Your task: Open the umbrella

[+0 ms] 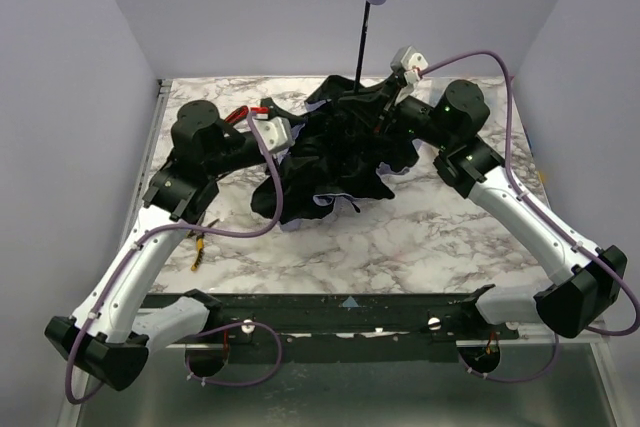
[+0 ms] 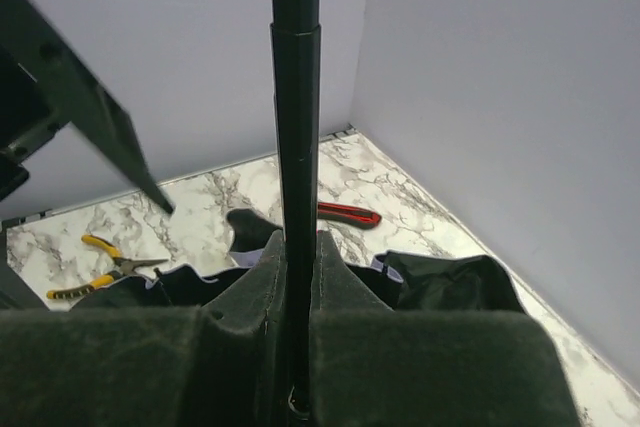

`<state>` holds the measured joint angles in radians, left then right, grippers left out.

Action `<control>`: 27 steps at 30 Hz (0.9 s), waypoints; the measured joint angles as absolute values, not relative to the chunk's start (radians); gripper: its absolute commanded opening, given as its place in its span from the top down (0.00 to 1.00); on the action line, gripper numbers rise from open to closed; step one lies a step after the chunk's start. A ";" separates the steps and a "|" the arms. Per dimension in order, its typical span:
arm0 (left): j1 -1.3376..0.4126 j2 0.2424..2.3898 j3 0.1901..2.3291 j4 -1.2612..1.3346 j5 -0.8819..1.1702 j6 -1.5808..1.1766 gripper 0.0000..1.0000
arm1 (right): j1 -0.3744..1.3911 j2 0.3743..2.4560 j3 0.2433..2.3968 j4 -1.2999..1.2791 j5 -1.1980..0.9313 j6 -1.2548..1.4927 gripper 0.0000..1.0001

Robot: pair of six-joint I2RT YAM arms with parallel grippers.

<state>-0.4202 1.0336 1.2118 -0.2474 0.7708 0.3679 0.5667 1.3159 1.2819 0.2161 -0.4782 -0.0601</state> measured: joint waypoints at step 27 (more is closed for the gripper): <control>-0.777 1.238 1.118 -0.229 0.553 0.693 0.53 | 0.590 1.313 1.283 0.267 -0.431 0.195 1.00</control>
<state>-0.7769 1.2377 1.1179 -0.2295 0.5533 0.6926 0.5900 1.3128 1.2827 0.2668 -0.4309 0.1951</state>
